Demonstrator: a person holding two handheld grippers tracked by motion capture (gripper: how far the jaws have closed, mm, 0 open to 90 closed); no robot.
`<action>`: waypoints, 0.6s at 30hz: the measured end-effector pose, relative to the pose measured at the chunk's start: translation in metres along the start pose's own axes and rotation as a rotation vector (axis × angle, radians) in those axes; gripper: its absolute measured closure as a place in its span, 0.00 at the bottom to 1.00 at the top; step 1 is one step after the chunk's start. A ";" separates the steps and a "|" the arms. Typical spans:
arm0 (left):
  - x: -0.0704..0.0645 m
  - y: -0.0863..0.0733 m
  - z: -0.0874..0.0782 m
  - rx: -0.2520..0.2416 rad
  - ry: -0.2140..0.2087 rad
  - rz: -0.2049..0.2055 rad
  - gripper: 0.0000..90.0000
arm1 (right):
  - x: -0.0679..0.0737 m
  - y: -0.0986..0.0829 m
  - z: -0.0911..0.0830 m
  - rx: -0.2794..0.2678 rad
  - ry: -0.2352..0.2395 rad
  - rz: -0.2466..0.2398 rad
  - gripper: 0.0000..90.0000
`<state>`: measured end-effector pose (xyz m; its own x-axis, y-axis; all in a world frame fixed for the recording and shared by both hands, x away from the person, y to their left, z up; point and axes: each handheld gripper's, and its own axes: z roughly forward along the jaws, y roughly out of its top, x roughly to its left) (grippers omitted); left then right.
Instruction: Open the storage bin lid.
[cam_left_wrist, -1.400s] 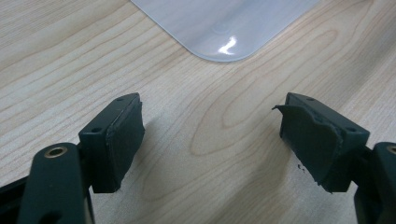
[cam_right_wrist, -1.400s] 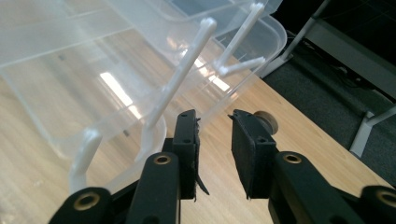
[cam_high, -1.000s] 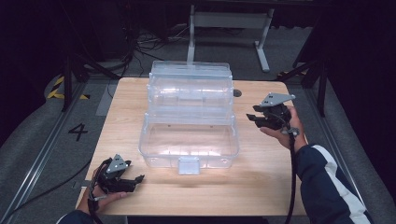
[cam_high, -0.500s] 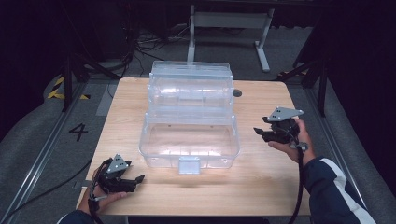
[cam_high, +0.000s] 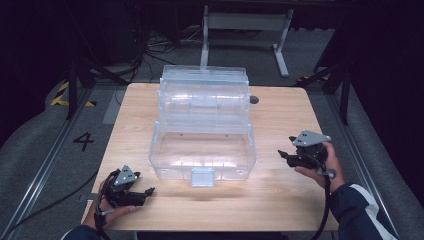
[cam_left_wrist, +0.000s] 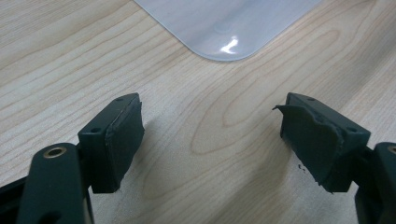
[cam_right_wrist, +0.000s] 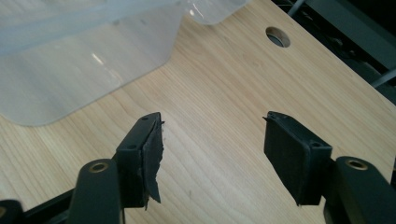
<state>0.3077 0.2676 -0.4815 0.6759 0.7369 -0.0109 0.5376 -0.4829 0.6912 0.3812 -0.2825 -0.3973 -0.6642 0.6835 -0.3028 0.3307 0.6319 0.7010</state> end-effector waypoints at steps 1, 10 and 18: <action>0.000 0.000 0.000 0.000 -0.001 0.000 0.24 | 0.001 -0.003 0.000 0.004 0.002 0.004 0.41; -0.001 0.000 0.000 -0.002 0.000 -0.010 0.24 | 0.002 -0.038 -0.004 0.006 0.023 0.074 0.38; 0.000 -0.001 -0.001 0.000 0.004 -0.002 0.24 | 0.002 -0.068 -0.009 0.011 0.013 0.138 0.35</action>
<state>0.3070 0.2685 -0.4813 0.6728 0.7398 -0.0098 0.5394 -0.4814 0.6909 0.3513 -0.3275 -0.4403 -0.6207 0.7592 -0.1957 0.4268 0.5365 0.7280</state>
